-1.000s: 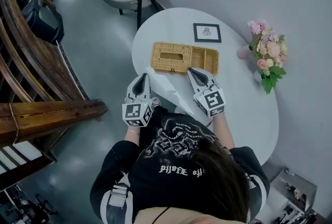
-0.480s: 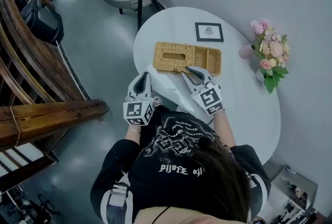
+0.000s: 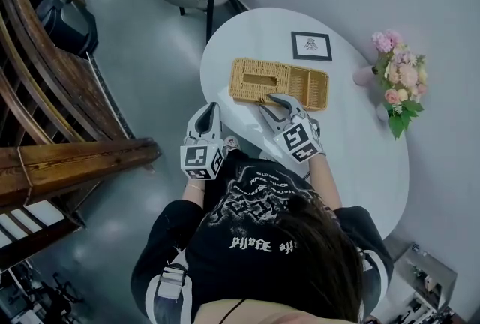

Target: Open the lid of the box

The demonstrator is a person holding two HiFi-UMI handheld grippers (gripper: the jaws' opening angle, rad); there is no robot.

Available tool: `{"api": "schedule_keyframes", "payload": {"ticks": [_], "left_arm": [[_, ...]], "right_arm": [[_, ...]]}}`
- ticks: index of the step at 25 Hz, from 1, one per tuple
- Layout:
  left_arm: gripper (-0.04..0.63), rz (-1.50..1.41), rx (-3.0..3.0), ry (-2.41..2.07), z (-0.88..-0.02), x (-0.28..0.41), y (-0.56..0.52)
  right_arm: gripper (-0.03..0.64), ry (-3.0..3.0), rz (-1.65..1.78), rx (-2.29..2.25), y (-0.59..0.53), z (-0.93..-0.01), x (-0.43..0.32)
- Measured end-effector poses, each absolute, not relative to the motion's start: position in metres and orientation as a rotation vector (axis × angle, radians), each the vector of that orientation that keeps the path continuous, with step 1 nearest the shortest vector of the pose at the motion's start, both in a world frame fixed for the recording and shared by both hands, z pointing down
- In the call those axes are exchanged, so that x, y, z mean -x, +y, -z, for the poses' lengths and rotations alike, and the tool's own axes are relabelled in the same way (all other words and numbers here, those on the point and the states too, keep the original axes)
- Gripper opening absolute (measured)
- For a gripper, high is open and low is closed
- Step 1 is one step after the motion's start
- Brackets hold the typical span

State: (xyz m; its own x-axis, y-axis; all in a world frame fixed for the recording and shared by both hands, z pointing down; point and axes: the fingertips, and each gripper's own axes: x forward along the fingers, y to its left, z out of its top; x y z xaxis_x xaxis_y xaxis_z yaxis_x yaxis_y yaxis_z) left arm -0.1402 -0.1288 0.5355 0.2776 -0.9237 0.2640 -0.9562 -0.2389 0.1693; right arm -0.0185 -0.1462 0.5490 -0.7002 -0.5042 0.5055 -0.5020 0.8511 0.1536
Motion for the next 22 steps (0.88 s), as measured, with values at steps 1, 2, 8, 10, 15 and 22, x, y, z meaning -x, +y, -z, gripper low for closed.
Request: {"api": "schedule_keyframes", "payload": {"ticks": [1, 2, 8, 10, 15, 22], "left_arm": [[0.025, -0.158, -2.256, -1.721, -0.536, 0.141, -0.129], [0.025, -0.159, -2.255, -1.722, -0.536, 0.142, -0.129], [0.025, -0.191, -2.237, -1.723, -0.540, 0.146, -0.129], [0.025, -0.201, -2.234, -1.728, -0.541, 0.149, -0.130], [0.025, -0.208, -2.231, -1.731, -0.543, 0.152, -0.133], [0.025, -0.217, -2.249, -1.707, -0.546, 0.144, -0.135]], "right_arm": [[0.149, -2.459, 0.023, -0.725, -0.147, -0.552, 0.020], [0.149, -2.439, 0.041, -0.716, -0.147, -0.556, 0.021], [0.133, -2.348, 0.069, -0.676, -0.149, -0.575, 0.023], [0.116, -2.337, 0.076, -0.675, -0.151, -0.577, 0.023], [0.046, -2.314, 0.096, -0.669, -0.151, -0.580, 0.023], [0.037, -2.318, 0.091, -0.661, -0.151, -0.581, 0.023]]}}
